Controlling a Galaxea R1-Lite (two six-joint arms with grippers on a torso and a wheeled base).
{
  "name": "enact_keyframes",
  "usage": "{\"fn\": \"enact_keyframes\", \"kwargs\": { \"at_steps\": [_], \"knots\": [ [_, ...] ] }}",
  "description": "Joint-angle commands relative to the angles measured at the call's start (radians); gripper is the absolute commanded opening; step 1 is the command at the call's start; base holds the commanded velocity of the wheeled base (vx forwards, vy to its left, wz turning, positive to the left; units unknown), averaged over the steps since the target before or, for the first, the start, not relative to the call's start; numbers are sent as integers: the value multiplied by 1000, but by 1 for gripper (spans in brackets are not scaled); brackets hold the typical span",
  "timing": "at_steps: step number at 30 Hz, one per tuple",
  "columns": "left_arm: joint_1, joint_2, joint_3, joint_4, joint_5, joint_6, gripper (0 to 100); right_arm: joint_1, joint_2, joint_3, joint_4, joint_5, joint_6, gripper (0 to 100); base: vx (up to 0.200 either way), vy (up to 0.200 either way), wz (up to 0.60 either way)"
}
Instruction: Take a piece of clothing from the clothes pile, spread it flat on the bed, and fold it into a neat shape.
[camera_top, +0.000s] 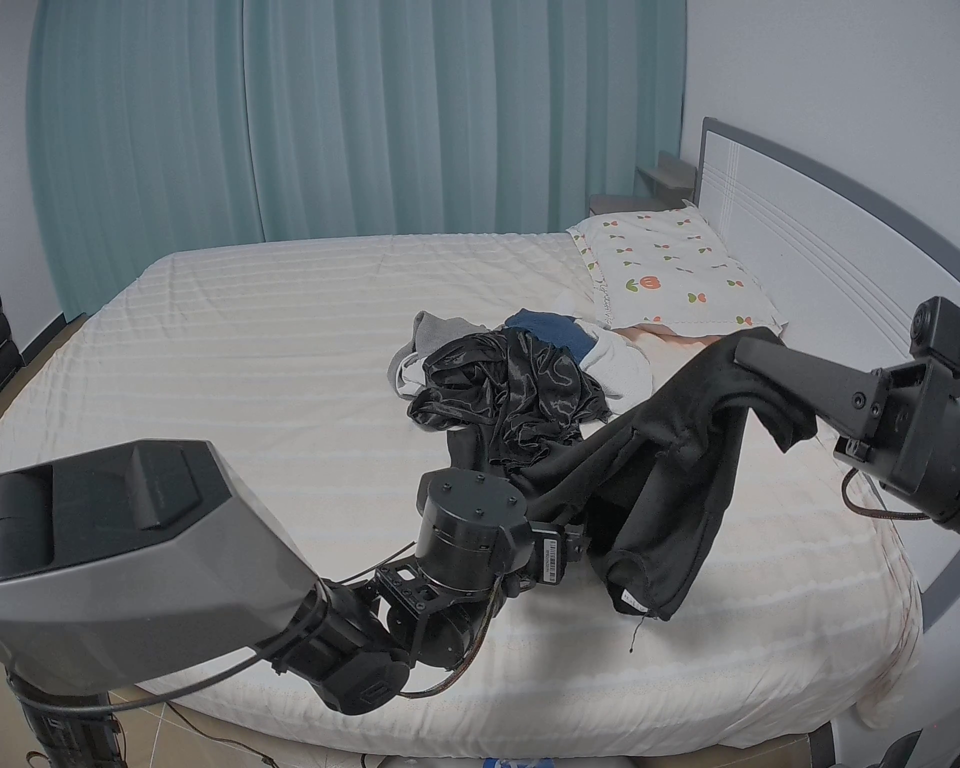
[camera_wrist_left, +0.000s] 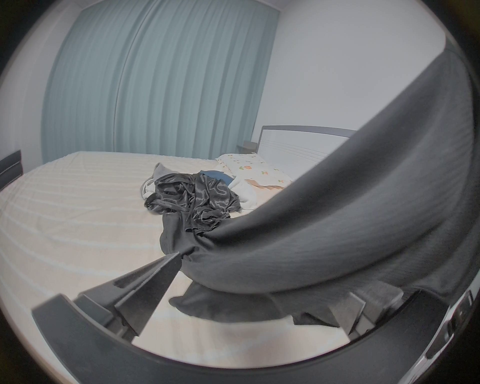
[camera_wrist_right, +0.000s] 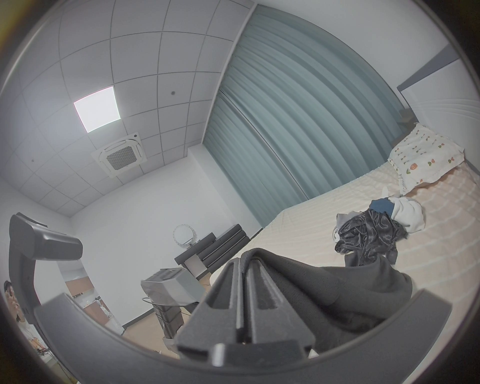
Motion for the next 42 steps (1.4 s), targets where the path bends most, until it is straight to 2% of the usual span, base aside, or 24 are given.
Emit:
{"fn": "enact_keyframes", "kwargs": {
  "at_steps": [1,9,16,19,22,26,31,32,37,42],
  "knots": [
    [31,31,-2,-4,-5,-36,100,5,0,-38,-2,6,-1,0,0,0,0],
    [46,70,9,-4,-40,-136,100,-13,28,-115,-2,7,0,0,0,0,0],
    [57,80,52,-4,-51,-200,100,-87,63,-149,-8,18,13,0,0,0,0],
    [61,101,53,-6,-61,-255,100,-116,86,-144,-13,36,13,0,0,0,0],
    [61,109,73,-6,-97,-289,100,-151,113,-153,-15,44,14,0,0,0,0],
    [61,133,67,-6,-123,-301,100,-157,130,-155,-16,50,28,0,0,0,0],
    [61,149,72,-7,-169,-369,100,-160,130,-153,-16,53,59,0,0,0,0],
    [61,147,76,-7,-172,-381,0,-168,135,-150,-16,56,59,0,0,0,0],
    [61,120,110,-7,-177,-419,0,-197,161,-138,-16,56,59,0,0,0,0],
    [63,-52,224,-6,-235,-453,0,-248,230,-144,-28,56,63,0,0,0,0]
  ]
}}
